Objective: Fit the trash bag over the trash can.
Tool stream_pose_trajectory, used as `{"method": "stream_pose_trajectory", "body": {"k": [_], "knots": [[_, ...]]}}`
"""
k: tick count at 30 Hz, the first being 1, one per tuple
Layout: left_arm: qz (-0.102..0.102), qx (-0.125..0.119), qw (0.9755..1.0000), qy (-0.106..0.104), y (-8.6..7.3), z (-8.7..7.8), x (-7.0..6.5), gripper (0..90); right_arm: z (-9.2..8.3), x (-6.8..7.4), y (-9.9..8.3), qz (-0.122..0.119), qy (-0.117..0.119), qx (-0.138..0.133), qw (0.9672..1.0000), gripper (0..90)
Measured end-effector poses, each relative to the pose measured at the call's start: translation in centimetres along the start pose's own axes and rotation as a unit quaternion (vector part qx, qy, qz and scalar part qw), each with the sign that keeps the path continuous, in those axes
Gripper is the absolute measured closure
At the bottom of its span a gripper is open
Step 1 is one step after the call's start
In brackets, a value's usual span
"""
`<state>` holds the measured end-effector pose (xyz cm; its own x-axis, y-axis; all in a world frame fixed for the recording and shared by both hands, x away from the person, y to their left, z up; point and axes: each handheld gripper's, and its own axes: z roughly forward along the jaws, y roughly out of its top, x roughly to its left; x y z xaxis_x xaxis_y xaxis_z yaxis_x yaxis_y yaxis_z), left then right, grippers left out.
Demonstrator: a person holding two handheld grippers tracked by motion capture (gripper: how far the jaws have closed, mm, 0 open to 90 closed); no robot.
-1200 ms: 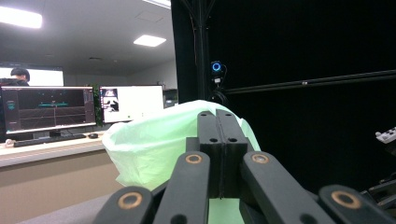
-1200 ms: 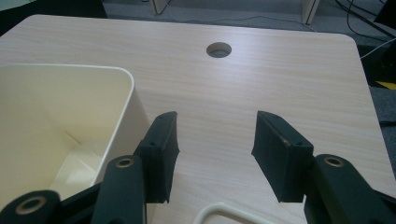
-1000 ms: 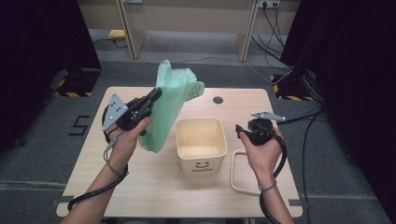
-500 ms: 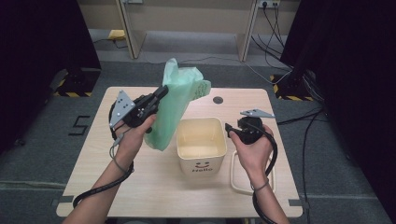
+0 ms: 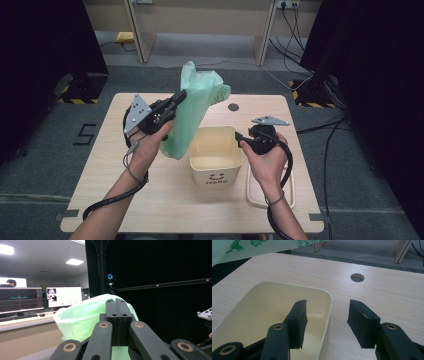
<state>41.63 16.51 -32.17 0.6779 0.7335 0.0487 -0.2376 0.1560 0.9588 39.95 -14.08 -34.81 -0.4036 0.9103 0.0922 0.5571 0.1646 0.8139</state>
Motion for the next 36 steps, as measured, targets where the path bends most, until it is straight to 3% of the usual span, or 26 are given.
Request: {"method": "stream_pose_trajectory", "body": {"k": [18,24,36], "knots": [[-0.004,-0.012,0.9999,-0.006,0.6,1.2,-0.5,89.9,0.0,0.9,0.4,-0.011,0.010,-0.002,0.9999,49.1],[-0.005,-0.027,0.9996,-0.006,0.6,1.6,-0.6,89.9,-0.2,1.2,0.5,-0.009,0.014,-0.007,0.9998,49.1],[-0.020,-0.032,0.9992,-0.016,0.4,2.9,-1.5,90.0,-1.3,2.1,1.4,-0.016,0.044,-0.034,0.9983,49.0]]}}
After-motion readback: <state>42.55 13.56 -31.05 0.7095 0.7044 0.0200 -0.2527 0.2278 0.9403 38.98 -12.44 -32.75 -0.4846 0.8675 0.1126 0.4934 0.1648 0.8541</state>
